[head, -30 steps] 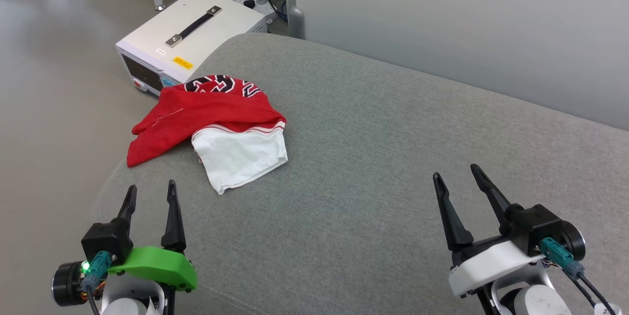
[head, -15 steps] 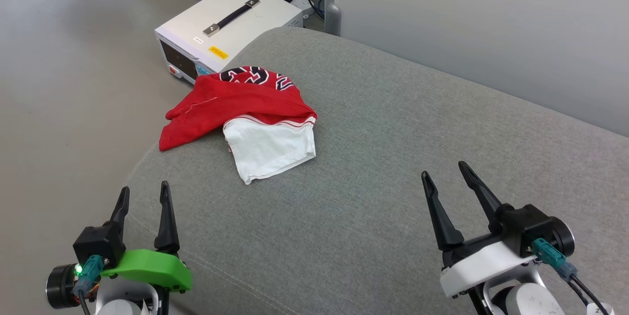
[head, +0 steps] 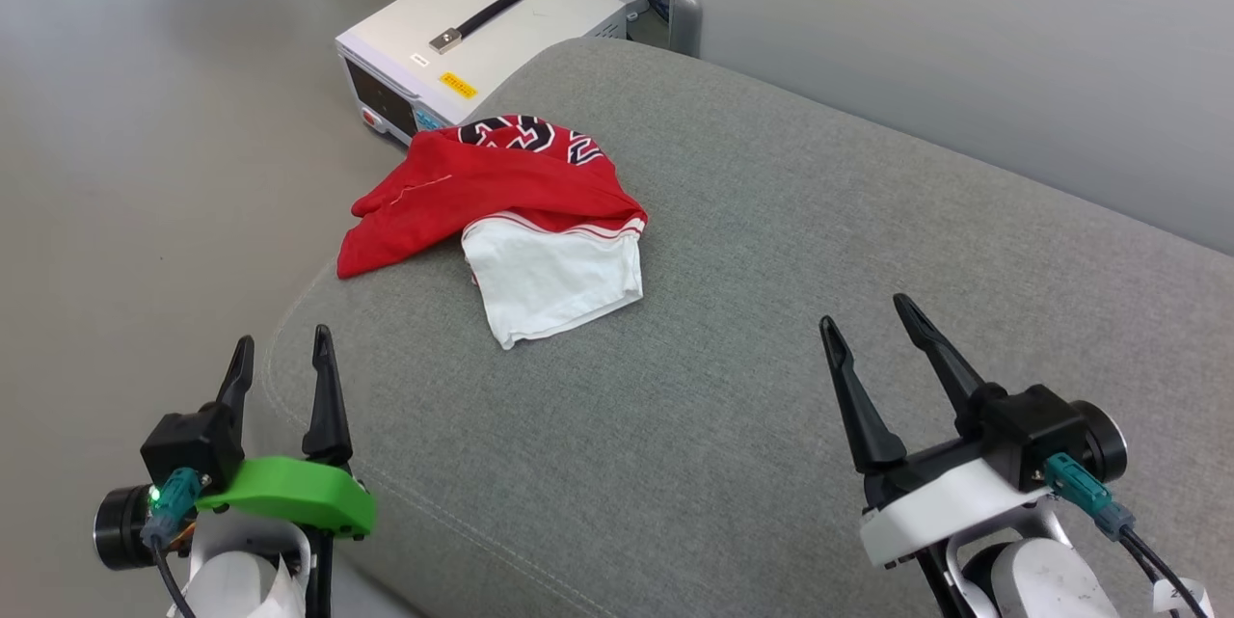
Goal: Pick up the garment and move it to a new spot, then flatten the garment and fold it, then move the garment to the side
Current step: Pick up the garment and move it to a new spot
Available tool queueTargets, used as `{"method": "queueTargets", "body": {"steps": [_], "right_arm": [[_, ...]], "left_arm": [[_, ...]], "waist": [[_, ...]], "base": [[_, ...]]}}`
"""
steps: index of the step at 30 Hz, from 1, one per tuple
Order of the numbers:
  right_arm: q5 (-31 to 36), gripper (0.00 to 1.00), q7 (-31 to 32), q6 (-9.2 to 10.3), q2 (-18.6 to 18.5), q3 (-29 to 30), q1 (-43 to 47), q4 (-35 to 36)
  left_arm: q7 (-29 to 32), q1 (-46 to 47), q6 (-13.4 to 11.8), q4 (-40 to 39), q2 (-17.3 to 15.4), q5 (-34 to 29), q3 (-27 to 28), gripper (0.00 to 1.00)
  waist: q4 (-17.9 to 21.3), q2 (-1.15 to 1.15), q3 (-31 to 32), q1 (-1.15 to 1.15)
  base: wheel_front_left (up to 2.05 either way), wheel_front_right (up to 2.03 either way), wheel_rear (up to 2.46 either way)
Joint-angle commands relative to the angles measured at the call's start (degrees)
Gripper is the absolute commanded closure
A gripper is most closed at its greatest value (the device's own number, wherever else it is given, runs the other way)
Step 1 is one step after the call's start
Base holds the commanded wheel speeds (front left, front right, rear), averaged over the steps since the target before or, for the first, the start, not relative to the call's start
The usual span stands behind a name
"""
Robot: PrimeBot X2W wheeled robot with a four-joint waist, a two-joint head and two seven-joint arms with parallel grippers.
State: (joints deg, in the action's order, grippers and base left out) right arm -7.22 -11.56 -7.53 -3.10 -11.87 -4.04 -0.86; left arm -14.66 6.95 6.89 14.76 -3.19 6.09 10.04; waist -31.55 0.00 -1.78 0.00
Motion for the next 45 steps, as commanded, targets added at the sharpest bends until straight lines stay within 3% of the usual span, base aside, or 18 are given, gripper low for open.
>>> {"method": "queueTargets", "body": {"steps": [1,9,17,27,33,38,45], "right_arm": [[0.4,0.00,0.4,0.04,-0.7,-0.2,-1.3,0.7],[1.9,0.00,4.0,0.04,-3.1,-0.3,-4.6,4.5],[2.7,0.00,6.9,0.04,-4.7,0.4,-7.7,7.9],[3.2,0.00,7.5,0.04,-4.4,1.3,-11.4,10.4],[3.4,0.00,6.5,0.04,-3.1,1.4,-12.8,10.5],[3.8,0.00,5.7,0.04,-2.6,0.9,-14.6,10.7],[4.1,0.00,5.2,0.04,-2.6,0.5,-16.0,11.8]], "left_arm": [[-0.3,1.9,0.4,0.4,0.0,0.4,0.0,0.00],[-0.3,10.4,0.6,6.4,-2.2,4.5,-1.9,0.00],[4.3,23.6,0.6,14.7,-8.9,16.9,-9.5,0.00],[21.4,39.2,0.6,20.0,-21.9,33.2,-19.3,0.00],[34.3,44.6,0.6,24.5,-27.7,40.6,-23.6,0.00],[39.8,47.6,0.6,28.2,-30.5,43.3,-25.6,0.00],[46.7,51.1,0.4,36.8,-30.9,46.2,-25.8,0.00]], "waist": [[0.8,0.00,-1.7,0.00],[4.1,0.00,-8.3,0.00],[8.5,0.00,-14.9,0.00],[15.1,0.00,-23.1,0.00],[19.1,0.00,-27.4,0.00],[22.0,0.00,-30.7,0.00],[24.4,0.00,-34.1,0.00]], "base": [[0.00,0.00,0.00],[0.00,0.00,0.00],[0.00,0.00,0.00],[0.00,0.00,0.00],[0.00,0.00,0.00],[0.00,0.00,0.00],[0.00,0.00,0.00]]}}
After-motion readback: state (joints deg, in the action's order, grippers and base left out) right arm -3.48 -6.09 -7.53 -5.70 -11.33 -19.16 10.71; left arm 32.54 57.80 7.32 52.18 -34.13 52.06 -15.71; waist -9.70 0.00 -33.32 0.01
